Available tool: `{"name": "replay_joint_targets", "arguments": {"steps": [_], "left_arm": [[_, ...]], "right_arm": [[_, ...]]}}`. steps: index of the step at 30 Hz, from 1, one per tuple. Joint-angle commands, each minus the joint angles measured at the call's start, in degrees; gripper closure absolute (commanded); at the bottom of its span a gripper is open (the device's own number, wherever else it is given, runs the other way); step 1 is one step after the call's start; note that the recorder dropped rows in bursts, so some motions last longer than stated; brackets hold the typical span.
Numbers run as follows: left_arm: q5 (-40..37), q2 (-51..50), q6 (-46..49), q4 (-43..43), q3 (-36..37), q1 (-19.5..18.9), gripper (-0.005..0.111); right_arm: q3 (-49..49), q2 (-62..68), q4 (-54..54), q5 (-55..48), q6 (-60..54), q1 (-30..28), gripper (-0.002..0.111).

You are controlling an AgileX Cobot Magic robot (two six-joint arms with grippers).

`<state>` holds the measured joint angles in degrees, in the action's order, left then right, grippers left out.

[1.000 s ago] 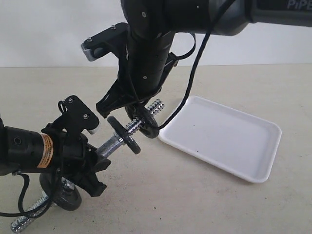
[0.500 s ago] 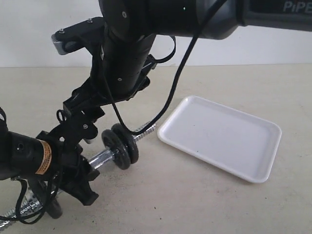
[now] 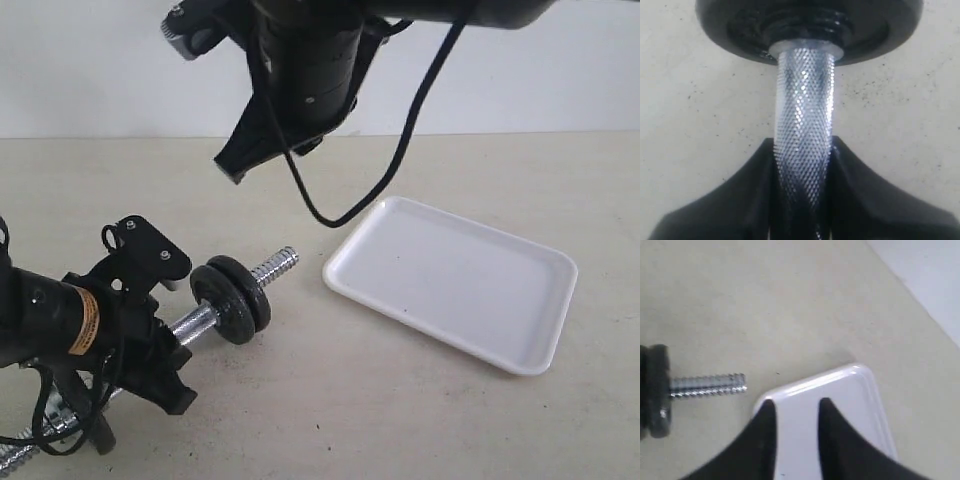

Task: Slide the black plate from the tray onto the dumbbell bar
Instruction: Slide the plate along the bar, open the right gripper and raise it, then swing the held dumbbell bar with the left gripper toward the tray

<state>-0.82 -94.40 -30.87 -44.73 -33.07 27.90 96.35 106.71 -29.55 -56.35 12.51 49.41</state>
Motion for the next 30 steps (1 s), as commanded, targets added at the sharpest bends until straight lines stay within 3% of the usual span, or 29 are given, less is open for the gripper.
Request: {"name": "replay_joint_targets", "arguments": {"steps": [1,6,8,16,22,30], "left_arm": [[20.3,2.7,-0.4,6.0,-2.0,0.1,0.103],[19.9,2.7,-3.9,23.8,-2.6,0.0,0.103],[19.9,2.7,-7.1,26.9,-3.5,0.0,0.103],[19.7,2.6,-14.8,27.4,-8.4,0.0,0.103],[13.3,0.3,-14.7,27.3,-12.5,0.0,0.103],[12.3,-4.5,-14.7,27.2,-16.4,0.1,0.103]], "right_arm": [[0.3,-3.9,-6.9,-6.8,-0.1,-0.3,0.104],[0.3,-5.8,-7.5,-13.6,-1.1,-0.3,0.104],[0.3,-6.3,-5.1,-13.6,-2.4,-0.3,0.104],[0.3,-8.2,-2.6,-13.6,-4.6,-0.3,0.104],[0.3,-9.0,-2.8,-13.6,-5.4,-0.3,0.104],[0.3,-9.0,-3.1,-13.6,-6.6,-0.4,0.104]]}}
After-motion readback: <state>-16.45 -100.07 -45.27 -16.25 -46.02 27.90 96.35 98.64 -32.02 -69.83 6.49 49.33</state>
